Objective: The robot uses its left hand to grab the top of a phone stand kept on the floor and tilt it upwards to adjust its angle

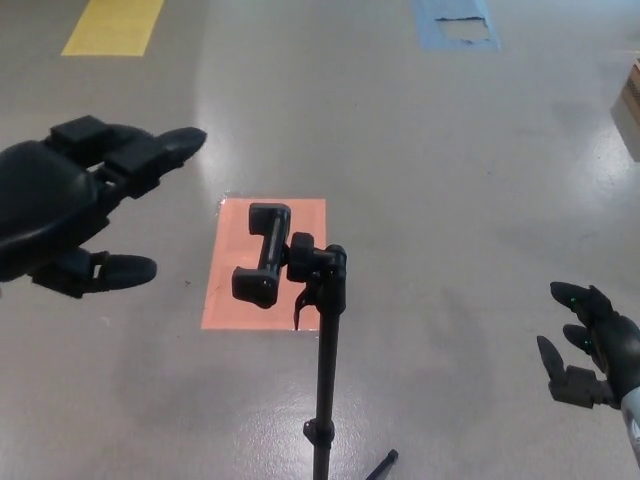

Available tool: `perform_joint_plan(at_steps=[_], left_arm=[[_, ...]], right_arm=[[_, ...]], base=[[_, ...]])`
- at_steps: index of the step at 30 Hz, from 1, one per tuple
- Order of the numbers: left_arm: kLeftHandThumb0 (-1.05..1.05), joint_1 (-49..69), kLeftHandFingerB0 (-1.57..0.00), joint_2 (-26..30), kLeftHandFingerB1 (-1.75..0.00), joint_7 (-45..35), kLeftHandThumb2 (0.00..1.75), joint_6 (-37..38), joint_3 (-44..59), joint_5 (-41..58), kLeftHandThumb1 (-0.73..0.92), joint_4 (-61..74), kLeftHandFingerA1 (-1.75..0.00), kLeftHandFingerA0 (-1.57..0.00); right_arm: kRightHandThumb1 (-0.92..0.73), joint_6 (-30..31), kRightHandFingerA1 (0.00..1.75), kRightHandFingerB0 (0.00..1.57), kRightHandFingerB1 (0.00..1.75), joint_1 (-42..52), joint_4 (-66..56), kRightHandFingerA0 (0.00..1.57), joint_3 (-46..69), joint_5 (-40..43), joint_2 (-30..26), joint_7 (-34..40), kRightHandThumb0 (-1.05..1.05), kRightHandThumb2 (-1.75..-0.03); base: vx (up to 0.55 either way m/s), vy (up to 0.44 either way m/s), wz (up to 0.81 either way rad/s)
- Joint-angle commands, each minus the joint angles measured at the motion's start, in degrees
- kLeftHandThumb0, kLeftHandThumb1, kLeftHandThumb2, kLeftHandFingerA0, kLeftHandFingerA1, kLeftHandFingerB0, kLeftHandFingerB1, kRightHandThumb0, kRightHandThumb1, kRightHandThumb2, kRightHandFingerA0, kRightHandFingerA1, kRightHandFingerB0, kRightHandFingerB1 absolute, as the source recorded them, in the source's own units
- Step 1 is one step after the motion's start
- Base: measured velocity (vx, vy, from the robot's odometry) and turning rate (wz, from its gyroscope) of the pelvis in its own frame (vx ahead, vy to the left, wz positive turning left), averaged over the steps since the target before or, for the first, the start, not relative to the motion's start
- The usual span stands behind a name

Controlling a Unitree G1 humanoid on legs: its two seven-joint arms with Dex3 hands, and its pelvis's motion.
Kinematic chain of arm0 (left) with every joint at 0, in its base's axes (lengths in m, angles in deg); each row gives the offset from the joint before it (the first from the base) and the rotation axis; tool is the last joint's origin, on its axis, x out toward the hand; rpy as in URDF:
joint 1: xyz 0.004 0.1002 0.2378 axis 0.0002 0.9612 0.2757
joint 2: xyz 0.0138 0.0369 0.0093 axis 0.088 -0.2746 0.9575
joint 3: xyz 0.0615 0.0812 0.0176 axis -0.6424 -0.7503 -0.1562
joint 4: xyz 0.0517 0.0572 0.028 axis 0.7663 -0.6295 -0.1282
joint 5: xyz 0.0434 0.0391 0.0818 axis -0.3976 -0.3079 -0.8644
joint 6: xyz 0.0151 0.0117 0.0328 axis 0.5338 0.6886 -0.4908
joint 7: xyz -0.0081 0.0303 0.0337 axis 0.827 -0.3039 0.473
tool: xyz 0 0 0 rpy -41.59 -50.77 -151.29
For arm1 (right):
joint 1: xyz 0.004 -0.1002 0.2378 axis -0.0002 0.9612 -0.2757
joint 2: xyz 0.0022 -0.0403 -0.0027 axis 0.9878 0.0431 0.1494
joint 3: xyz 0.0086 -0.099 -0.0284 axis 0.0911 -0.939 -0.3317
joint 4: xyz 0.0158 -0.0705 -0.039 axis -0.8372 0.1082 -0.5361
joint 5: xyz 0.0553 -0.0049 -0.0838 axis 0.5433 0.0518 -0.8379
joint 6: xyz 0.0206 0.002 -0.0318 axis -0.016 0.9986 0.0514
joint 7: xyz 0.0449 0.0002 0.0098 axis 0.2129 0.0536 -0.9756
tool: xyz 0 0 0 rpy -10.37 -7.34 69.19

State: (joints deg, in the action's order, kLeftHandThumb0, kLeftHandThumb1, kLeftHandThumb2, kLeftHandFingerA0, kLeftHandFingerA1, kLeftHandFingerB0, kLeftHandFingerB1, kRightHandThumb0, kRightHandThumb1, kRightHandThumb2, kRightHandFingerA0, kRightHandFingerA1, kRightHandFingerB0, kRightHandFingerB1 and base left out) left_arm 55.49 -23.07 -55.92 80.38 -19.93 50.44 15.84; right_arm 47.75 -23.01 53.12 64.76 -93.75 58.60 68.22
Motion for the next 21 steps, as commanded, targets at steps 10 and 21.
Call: perform_joint_plan(at_steps=[10,21], left_arm=[[-0.96,-4.1,0.00,1.3,-0.05,0.2,1.05,1.0,-3.8,-7.9,0.77,-0.4,-0.37,-0.19],[-0.89,-7.3,0.00,1.2,-0.13,1.7,1.05,2.2,-6.5,-11.9,0.71,-0.5,-0.46,-0.21]], right_arm=[[-0.57,1.1,0.48,0.00,0.47,-1.3,0.3,0.00,0.4,0.5,-0.9,-1.1,-0.35,-1.11],[-0.57,1.2,0.47,0.00,0.47,-2.0,0.6,0.00,0.4,0.4,-0.7,-0.3,-0.35,-1.11]], base=[[0.00,0.000,0.00],[0.00,0.000,0.00]])
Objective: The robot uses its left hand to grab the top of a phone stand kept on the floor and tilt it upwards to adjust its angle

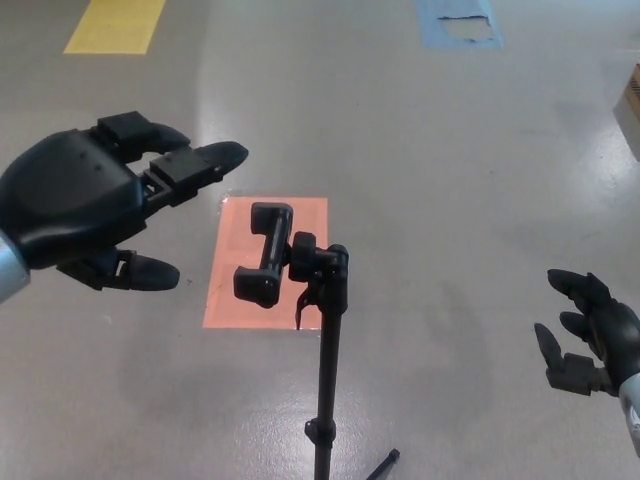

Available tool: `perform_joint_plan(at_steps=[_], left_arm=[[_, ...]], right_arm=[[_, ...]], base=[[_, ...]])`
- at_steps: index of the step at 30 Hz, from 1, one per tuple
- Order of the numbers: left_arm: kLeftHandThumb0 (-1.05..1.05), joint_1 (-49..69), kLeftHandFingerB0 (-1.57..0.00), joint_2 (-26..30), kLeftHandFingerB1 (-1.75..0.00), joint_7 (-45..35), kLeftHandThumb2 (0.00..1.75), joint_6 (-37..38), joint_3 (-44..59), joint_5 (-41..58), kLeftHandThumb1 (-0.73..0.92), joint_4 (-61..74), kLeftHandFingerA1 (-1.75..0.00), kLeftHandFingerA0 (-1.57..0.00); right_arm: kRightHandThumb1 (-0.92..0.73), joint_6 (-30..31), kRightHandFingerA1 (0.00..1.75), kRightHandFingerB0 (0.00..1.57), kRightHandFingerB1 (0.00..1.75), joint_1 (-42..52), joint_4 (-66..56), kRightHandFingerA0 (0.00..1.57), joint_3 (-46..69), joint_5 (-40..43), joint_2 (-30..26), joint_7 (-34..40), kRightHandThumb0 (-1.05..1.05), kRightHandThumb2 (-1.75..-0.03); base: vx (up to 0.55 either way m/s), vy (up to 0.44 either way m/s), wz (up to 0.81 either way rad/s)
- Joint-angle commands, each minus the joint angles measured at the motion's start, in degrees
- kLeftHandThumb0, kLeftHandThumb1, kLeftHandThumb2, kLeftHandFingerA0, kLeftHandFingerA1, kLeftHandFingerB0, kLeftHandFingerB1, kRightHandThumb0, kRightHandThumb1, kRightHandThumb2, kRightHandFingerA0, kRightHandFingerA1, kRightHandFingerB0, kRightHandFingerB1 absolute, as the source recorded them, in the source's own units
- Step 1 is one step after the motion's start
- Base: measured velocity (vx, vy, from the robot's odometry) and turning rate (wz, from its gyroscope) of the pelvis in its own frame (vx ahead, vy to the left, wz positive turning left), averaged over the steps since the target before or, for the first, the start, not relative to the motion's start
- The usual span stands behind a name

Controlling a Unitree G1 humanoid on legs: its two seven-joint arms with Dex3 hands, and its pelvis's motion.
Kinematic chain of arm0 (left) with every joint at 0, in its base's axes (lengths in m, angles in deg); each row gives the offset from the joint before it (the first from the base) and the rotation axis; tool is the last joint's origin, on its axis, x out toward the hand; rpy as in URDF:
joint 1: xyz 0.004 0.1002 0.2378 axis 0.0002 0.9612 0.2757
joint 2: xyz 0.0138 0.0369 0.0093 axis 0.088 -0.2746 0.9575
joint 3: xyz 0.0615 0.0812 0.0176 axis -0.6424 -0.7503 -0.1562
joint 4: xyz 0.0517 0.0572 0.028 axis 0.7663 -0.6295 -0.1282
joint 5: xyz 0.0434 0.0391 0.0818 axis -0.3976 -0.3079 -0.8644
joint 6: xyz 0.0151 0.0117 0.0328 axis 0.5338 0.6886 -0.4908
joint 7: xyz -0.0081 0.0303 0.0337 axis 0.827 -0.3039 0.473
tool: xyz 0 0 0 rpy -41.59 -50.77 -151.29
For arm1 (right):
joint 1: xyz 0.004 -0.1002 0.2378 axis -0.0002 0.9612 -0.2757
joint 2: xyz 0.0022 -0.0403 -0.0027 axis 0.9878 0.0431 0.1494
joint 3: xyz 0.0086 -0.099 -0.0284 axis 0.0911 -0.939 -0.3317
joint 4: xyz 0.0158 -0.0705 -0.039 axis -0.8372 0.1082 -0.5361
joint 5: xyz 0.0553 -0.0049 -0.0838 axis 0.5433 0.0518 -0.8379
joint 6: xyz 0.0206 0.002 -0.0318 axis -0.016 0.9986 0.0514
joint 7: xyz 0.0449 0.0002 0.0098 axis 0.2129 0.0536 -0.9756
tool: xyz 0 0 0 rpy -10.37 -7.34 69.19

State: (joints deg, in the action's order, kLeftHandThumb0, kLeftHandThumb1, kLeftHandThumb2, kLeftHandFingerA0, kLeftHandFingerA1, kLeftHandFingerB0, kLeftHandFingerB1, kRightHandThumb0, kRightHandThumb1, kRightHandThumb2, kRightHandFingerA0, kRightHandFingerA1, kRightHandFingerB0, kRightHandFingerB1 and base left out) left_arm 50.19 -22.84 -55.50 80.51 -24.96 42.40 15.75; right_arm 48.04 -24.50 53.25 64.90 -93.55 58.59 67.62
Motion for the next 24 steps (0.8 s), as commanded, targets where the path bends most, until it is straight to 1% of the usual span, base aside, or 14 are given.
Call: perform_joint_plan(at_steps=[1,5,6,8,9,10,11,12,13,14,15,21,24], left_arm=[[-0.84,-2.3,0.00,0.9,-0.13,1.5,0.67,2.2,-1.8,-4.2,0.85,-0.5,-0.31,-0.28],[-0.83,-3.8,0.00,1.0,-0.12,2.5,0.67,2.4,-2.6,-5.6,0.86,-1.4,-0.31,-0.27],[-0.96,-4.2,0.00,1.0,-0.06,2.6,1.06,2.7,-2.8,-5.7,0.76,-1.5,-0.43,-0.20],[-0.99,-4.6,0.00,1.1,-0.04,2.5,1.07,2.8,-2.9,-5.9,0.78,-1.5,-0.39,-0.20],[-0.97,-5.3,0.00,1.5,-0.05,2.2,1.07,3.0,-3.0,-6.3,0.77,-1.3,-0.41,-0.19],[-0.91,-5.8,0.00,1.8,-0.09,2.0,1.04,3.4,-3.0,-6.2,0.73,-1.3,-0.45,-0.21],[-0.91,-5.9,0.00,1.8,-0.09,2.0,1.04,3.6,-2.9,-6.1,0.73,-1.4,-0.45,-0.21],[-0.87,-6.3,0.00,2.1,-0.13,1.8,1.03,4.0,-2.8,-5.7,0.69,-1.4,-0.47,-0.23],[-0.90,-6.8,0.00,2.4,-0.10,2.4,1.05,4.3,-2.8,-6.2,0.73,-1.8,-0.46,-0.23],[-0.90,-7.2,0.00,2.6,-0.10,2.8,1.05,4.5,-2.9,-6.5,0.73,-2.1,-0.46,-0.23],[-0.96,-7.7,0.00,2.8,-0.05,3.2,1.05,4.9,-3.0,-6.9,0.77,-2.7,-0.42,-0.21],[-0.96,-9.5,0.00,3.4,-0.04,3.9,1.05,5.9,-3.4,-7.4,0.78,-4.4,-0.41,-0.21],[-0.93,-9.5,0.00,3.3,-0.08,4.2,1.04,6.0,-3.7,-7.7,0.74,-4.6,-0.43,-0.21]], right_arm=[[-0.57,0.9,0.47,0.00,0.47,-0.6,0.4,0.00,0.1,0.0,-0.7,0.5,-0.35,-1.11],[-0.59,1.0,0.47,0.00,0.47,-1.0,0.5,0.00,-0.3,-0.5,-0.9,0.8,-0.34,-1.12],[-0.59,1.0,0.47,0.00,0.47,-1.2,0.5,0.00,-0.2,-0.3,-0.9,0.7,-0.34,-1.12],[-0.59,1.1,0.47,0.00,0.47,-1.3,0.5,0.00,-0.3,-0.3,-0.8,0.6,-0.34,-1.12],[-0.58,1.4,0.47,0.00,0.47,-1.6,0.5,0.00,-0.6,-0.7,-0.9,0.9,-0.34,-1.11],[-0.57,1.5,0.47,0.00,0.47,-1.8,0.6,0.00,-0.6,-0.7,-1.0,1.0,-0.35,-1.11],[-0.57,1.5,0.47,0.00,0.47,-1.9,0.6,0.00,-0.5,-0.6,-1.0,0.9,-0.35,-1.11],[-0.58,1.6,0.47,0.00,0.47,-2.1,0.6,0.00,-0.5,-0.5,-1.0,0.7,-0.34,-1.11],[-0.59,1.5,0.47,0.00,0.47,-2.2,0.6,0.00,-0.4,-0.4,-1.0,0.6,-0.34,-1.12],[-0.59,1.5,0.47,0.00,0.47,-2.3,0.7,0.00,-0.3,-0.3,-1.0,0.6,-0.34,-1.12],[-0.59,1.5,0.47,0.00,0.47,-2.3,0.7,0.00,-0.3,-0.3,-0.9,0.6,-0.34,-1.12],[-0.59,1.3,0.47,0.00,0.47,-2.9,1.0,0.00,0.3,0.5,-0.7,0.0,-0.34,-1.12],[-0.58,1.5,0.47,0.00,0.47,-3.0,1.1,0.00,0.2,0.3,-0.7,0.1,-0.34,-1.11]], base=[[0.00,0.000,0.00],[0.00,0.000,0.00],[0.00,0.000,0.00],[0.00,0.000,0.00],[0.00,0.000,0.00],[0.00,0.000,0.00],[0.00,0.000,0.00],[0.00,0.000,0.00],[0.00,0.000,0.00],[0.00,0.000,0.00],[0.00,0.000,0.00],[0.00,0.000,0.00],[0.00,0.000,0.00]])
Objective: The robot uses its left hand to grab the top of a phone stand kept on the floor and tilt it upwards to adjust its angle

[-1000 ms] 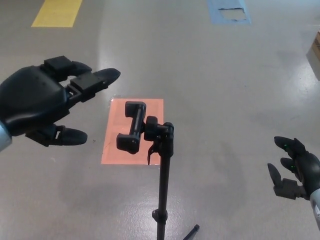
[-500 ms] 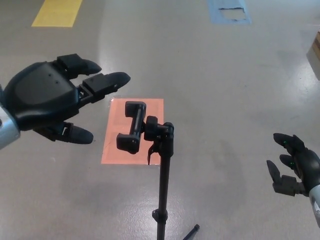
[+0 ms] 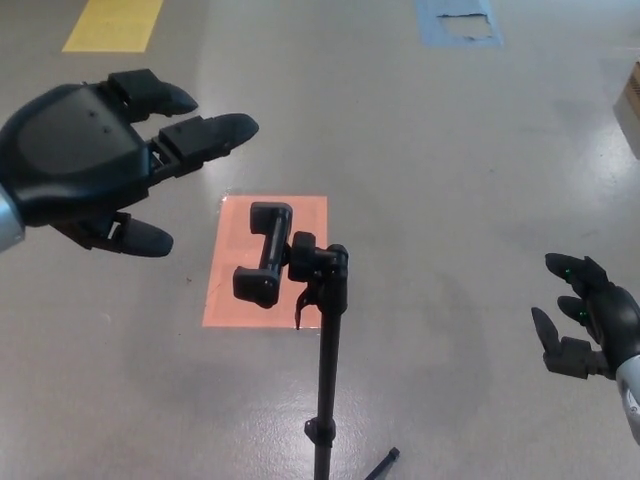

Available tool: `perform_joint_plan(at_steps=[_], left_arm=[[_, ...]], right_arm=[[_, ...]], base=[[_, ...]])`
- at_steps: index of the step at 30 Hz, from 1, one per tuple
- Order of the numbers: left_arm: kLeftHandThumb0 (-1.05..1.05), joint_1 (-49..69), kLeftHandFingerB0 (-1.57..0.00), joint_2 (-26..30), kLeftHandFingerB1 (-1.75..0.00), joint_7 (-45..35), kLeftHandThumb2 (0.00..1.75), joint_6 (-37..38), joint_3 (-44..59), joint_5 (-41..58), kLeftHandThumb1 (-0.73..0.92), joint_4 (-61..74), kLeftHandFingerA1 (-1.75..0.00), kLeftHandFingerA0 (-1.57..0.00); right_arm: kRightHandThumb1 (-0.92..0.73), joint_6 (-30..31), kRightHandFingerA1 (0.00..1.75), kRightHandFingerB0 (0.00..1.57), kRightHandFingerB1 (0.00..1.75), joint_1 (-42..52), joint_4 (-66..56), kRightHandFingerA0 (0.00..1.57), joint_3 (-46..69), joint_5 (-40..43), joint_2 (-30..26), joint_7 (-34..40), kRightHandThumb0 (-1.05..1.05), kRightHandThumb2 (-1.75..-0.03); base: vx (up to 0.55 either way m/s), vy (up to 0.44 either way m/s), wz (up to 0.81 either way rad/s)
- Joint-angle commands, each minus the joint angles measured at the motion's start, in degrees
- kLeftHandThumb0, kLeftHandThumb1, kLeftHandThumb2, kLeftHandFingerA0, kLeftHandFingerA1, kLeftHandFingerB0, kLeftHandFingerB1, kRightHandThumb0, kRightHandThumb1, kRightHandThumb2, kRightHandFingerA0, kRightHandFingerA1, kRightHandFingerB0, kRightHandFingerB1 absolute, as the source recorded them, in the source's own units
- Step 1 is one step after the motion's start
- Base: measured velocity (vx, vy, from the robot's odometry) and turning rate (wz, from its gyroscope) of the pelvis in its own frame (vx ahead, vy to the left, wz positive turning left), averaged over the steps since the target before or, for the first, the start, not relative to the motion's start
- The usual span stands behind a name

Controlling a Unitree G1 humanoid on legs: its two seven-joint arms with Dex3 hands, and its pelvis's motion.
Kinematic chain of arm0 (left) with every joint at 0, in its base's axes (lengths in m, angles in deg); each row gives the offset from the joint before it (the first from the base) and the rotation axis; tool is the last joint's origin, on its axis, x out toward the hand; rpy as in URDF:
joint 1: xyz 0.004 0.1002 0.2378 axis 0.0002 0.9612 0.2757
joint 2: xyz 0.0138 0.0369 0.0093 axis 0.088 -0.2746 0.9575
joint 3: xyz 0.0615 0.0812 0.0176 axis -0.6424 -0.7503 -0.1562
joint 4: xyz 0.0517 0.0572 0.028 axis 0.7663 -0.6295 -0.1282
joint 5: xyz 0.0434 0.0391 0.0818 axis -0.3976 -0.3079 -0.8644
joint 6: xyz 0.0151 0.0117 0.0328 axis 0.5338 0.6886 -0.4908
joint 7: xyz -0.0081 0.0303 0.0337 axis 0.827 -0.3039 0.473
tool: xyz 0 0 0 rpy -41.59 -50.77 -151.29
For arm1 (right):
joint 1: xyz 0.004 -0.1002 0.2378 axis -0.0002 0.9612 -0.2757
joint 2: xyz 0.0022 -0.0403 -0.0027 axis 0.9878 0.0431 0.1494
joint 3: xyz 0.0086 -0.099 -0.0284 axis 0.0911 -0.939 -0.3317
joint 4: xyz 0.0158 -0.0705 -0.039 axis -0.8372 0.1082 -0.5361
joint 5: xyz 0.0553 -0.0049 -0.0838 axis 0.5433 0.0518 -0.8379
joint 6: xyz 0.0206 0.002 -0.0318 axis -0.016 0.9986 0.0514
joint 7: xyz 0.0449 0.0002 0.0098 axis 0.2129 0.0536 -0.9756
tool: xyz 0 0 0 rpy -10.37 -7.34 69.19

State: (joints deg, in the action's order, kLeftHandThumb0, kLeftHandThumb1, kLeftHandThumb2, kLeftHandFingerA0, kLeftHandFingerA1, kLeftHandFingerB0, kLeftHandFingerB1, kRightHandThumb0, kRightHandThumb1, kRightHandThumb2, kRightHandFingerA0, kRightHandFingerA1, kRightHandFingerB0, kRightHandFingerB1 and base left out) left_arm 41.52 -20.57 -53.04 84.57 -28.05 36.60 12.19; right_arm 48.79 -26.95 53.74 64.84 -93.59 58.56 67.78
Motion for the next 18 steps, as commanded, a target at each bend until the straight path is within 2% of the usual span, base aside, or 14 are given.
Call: perform_joint_plan(at_steps=[1,8,9,10,12,13,14,15,18], left_arm=[[-0.91,-0.9,0.00,1.0,-0.09,2.0,1.02,2.1,-0.7,-2.1,0.72,-1.2,-0.44,-0.21],[-0.90,-0.3,0.00,0.7,-0.13,0.9,1.03,2.3,-1.5,-2.4,0.71,-0.5,-0.44,-0.20],[-0.83,-0.3,0.00,0.7,-0.19,0.8,0.65,2.5,-1.7,-2.5,0.81,-0.4,-0.29,-0.26],[-0.82,-0.2,0.00,0.6,-0.20,0.9,1.00,2.7,-2.0,-2.8,0.65,-0.1,-0.44,-0.19],[-0.89,0.0,-0.01,0.6,-0.16,1.3,1.02,2.8,-2.3,-3.3,0.70,0.2,-0.45,-0.22],[-0.82,0.0,0.00,0.6,-0.20,1.9,0.66,2.8,-2.8,-4.2,0.84,0.4,-0.31,-0.29],[-0.82,0.0,0.00,0.6,-0.20,2.2,0.66,2.8,-3.0,-4.6,0.84,0.5,-0.31,-0.29],[-0.82,0.1,0.00,0.6,-0.20,2.5,1.02,2.7,-3.3,-5.2,0.67,0.8,-0.45,-0.19],[-0.81,0.4,0.00,0.5,-0.21,2.7,1.01,2.4,-3.7,-5.7,0.66,1.3,-0.45,-0.20]], right_arm=[[-0.59,0.8,0.47,0.00,0.47,-0.5,0.7,0.00,0.3,0.2,-0.7,0.2,-0.34,-1.11],[-0.58,0.7,0.47,0.00,0.47,-0.2,0.8,0.00,0.1,0.0,-0.7,0.4,-0.34,-1.11],[-0.59,0.7,0.47,0.00,0.47,-0.2,0.8,0.00,0.0,-0.1,-0.7,0.4,-0.34,-1.12],[-0.58,0.6,0.47,0.00,0.47,-0.1,0.8,0.00,-0.1,-0.2,-0.8,0.5,-0.34,-1.11],[-0.59,0.5,0.47,0.00,0.47,-0.1,0.8,0.00,-0.2,-0.3,-0.8,0.6,-0.34,-1.11],[-0.58,0.5,0.47,0.00,0.47,-0.1,0.8,0.00,-0.3,-0.5,-0.9,0.7,-0.34,-1.11],[-0.58,0.6,0.47,0.00,0.47,-0.2,0.8,0.00,-0.4,-0.6,-0.9,0.8,-0.34,-1.11],[-0.58,0.6,0.47,0.00,0.47,-0.2,0.8,0.00,-0.5,-0.6,-0.9,0.8,-0.34,-1.11],[-0.58,0.5,0.47,0.00,0.47,-0.2,0.8,0.00,-0.4,-0.5,-0.9,0.8,-0.34,-1.11]], base=[[0.00,0.000,0.00],[0.00,0.000,0.00],[0.00,0.000,0.00],[0.00,0.000,0.00],[0.00,0.000,0.00],[0.00,0.000,0.00],[0.00,0.000,0.00],[0.00,0.000,0.00],[0.00,0.000,0.00]])
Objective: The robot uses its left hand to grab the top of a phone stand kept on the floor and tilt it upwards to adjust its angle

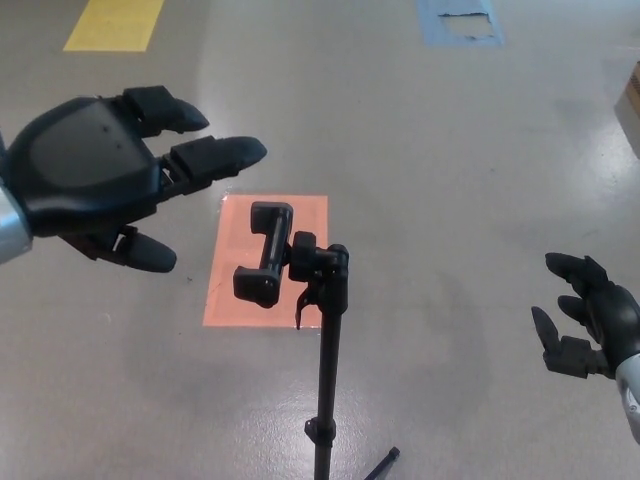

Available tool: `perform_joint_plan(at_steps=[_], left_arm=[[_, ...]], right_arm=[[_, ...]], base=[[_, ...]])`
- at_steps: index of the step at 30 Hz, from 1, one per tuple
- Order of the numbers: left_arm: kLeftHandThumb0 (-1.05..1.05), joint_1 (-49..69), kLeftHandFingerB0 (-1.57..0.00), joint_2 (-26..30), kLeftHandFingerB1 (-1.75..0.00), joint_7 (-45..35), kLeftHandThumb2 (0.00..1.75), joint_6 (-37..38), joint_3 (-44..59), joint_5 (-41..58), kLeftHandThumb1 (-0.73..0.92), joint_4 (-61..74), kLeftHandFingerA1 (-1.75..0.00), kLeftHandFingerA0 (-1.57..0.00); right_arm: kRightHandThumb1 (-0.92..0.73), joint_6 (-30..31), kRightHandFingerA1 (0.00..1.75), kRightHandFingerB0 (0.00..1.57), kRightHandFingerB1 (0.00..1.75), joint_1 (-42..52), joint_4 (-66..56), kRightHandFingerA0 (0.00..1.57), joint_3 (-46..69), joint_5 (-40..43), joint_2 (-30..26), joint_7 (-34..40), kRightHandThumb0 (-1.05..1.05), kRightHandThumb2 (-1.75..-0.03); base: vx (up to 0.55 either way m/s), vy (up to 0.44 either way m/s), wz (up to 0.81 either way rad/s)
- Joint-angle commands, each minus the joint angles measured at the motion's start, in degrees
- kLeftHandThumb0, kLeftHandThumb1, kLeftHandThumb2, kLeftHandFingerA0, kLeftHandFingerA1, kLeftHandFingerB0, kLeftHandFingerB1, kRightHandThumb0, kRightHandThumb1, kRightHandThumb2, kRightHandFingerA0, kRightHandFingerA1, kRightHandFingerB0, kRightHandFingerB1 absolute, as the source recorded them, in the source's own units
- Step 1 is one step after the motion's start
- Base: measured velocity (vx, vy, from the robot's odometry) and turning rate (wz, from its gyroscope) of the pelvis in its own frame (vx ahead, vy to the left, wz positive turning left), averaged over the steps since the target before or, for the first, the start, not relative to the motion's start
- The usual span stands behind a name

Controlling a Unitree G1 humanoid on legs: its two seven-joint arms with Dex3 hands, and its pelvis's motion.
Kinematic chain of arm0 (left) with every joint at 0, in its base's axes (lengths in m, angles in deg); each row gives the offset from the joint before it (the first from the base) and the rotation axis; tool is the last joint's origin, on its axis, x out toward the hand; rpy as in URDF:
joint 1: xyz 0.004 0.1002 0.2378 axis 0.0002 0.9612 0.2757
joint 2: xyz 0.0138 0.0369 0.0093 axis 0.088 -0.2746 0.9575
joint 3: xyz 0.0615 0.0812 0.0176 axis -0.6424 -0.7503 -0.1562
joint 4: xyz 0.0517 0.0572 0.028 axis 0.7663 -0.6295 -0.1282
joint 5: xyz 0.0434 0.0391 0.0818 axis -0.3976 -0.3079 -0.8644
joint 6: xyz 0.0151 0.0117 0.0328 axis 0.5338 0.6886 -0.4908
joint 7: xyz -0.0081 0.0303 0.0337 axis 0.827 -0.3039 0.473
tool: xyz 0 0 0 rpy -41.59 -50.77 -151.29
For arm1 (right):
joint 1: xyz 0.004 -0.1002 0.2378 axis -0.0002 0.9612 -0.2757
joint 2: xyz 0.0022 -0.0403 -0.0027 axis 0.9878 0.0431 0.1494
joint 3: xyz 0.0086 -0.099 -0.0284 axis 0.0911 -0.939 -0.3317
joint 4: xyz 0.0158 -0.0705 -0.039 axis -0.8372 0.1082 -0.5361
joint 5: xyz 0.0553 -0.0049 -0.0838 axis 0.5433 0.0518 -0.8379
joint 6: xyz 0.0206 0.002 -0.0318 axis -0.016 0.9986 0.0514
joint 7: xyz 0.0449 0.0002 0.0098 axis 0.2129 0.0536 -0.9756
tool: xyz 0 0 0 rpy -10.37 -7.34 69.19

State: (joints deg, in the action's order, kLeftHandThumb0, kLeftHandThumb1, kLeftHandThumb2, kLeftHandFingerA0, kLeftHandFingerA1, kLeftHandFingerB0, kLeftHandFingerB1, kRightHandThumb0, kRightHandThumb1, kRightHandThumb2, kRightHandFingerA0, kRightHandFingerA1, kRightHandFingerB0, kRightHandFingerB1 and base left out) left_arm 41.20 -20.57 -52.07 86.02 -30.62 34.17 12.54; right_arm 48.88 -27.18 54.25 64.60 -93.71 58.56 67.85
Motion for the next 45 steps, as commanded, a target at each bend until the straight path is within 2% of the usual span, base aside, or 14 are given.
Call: perform_joint_plan(at_steps=[1,16,17,18,29,30,31,32,34,35,38,42,44,45], left_arm=[[-0.89,0.9,-0.01,0.4,-0.16,1.6,1.02,0.9,-1.2,-3.2,0.70,1.1,-0.45,-0.22],[-0.84,2.3,0.00,0.4,-0.21,4.8,1.02,1.0,-3.2,-6.4,0.67,2.2,-0.47,-0.24],[-0.80,2.3,-0.03,0.3,-0.22,4.8,0.65,1.0,-3.3,-6.3,0.81,2.1,-0.32,-0.31],[-0.82,2.3,-0.01,0.2,-0.23,4.8,1.01,1.1,-3.3,-6.1,0.65,1.9,-0.48,-0.27],[-0.86,2.0,0.00,-0.2,-0.18,5.9,1.02,1.1,-3.5,-6.4,0.69,0.8,-0.47,-0.25],[-0.81,2.0,-0.01,-0.2,-0.20,5.7,0.66,1.0,-3.5,-6.4,0.83,0.8,-0.32,-0.30],[-0.81,2.0,-0.01,-0.2,-0.20,5.5,0.66,0.9,-3.5,-6.4,0.83,0.7,-0.32,-0.30],[-0.88,2.0,-0.02,-0.2,-0.17,4.9,1.02,0.8,-3.5,-6.1,0.70,0.9,-0.45,-0.22],[-0.85,2.0,-0.01,-0.1,-0.20,4.7,1.01,0.7,-3.4,-5.9,0.68,1.1,-0.45,-0.22],[-0.81,2.0,-0.03,-0.1,-0.21,4.8,0.66,0.7,-3.4,-6.0,0.81,1.0,-0.31,-0.28],[-0.80,1.8,-0.04,-0.1,-0.21,5.1,0.65,0.7,-3.4,-6.3,0.81,0.9,-0.31,-0.28],[-0.80,1.7,-0.03,-0.2,-0.21,4.1,0.65,0.3,-3.4,-6.1,0.81,1.0,-0.32,-0.30],[-0.87,1.5,-0.02,-0.3,-0.18,4.3,1.00,0.3,-3.5,-6.3,0.68,0.8,-0.45,-0.21],[-0.87,1.4,-0.02,-0.3,-0.17,4.2,1.01,0.3,-3.5,-6.4,0.69,0.9,-0.45,-0.21]], right_arm=[[-0.58,0.4,0.47,0.00,0.47,0.0,0.3,0.00,-0.2,-0.4,-0.9,0.7,-0.34,-1.11],[-0.58,0.9,0.47,0.01,0.47,-0.2,0.4,0.01,-0.3,-0.4,-0.9,1.0,-0.34,-1.11],[-0.58,0.9,0.47,0.01,0.47,-0.3,0.4,0.01,-0.3,-0.3,-0.9,0.9,-0.34,-1.11],[-0.58,0.8,0.47,0.00,0.47,-0.3,0.4,0.00,-0.3,-0.3,-0.9,0.9,-0.34,-1.11],[-0.58,0.7,0.47,0.00,0.47,-0.4,0.4,0.00,-0.4,-0.4,-1.0,0.9,-0.34,-1.11],[-0.58,0.7,0.47,0.00,0.47,-0.4,0.4,0.00,-0.4,-0.4,-0.9,0.9,-0.34,-1.11],[-0.58,0.7,0.47,0.00,0.47,-0.3,0.4,0.00,-0.4,-0.4,-0.9,0.9,-0.34,-1.11],[-0.57,0.7,0.47,0.00,0.47,-0.3,0.4,0.00,-0.3,-0.3,-0.9,0.8,-0.34,-1.11],[-0.57,0.7,0.47,0.00,0.47,-0.2,0.4,0.00,-0.3,-0.2,-0.9,0.6,-0.34,-1.11],[-0.57,0.7,0.47,0.00,0.47,-0.2,0.4,0.00,-0.4,-0.3,-0.9,0.7,-0.34,-1.11],[-0.56,0.9,0.47,0.00,0.47,-0.3,0.4,0.00,-0.5,-0.5,-0.9,0.9,-0.34,-1.10],[-0.57,0.7,0.47,0.00,0.47,-0.3,0.4,0.00,-0.6,-0.4,-0.9,0.9,-0.34,-1.11],[-0.57,0.6,0.47,0.01,0.47,-0.3,0.4,0.01,-0.7,-0.6,-0.9,1.1,-0.34,-1.11],[-0.88,0.6,0.32,0.14,0.27,-0.4,0.4,0.23,-0.7,-0.5,-0.9,1.2,-0.67,-0.66]], base=[[0.00,0.000,0.00],[0.00,0.000,0.00],[0.00,0.000,0.00],[0.00,0.000,0.00],[0.00,0.000,0.00],[0.00,0.000,0.00],[0.00,0.000,0.00],[0.00,0.000,0.00],[0.00,0.000,0.00],[0.00,0.000,0.00],[0.00,0.000,0.00],[0.00,0.000,0.00],[0.00,0.000,0.00],[0.00,0.000,0.00]])
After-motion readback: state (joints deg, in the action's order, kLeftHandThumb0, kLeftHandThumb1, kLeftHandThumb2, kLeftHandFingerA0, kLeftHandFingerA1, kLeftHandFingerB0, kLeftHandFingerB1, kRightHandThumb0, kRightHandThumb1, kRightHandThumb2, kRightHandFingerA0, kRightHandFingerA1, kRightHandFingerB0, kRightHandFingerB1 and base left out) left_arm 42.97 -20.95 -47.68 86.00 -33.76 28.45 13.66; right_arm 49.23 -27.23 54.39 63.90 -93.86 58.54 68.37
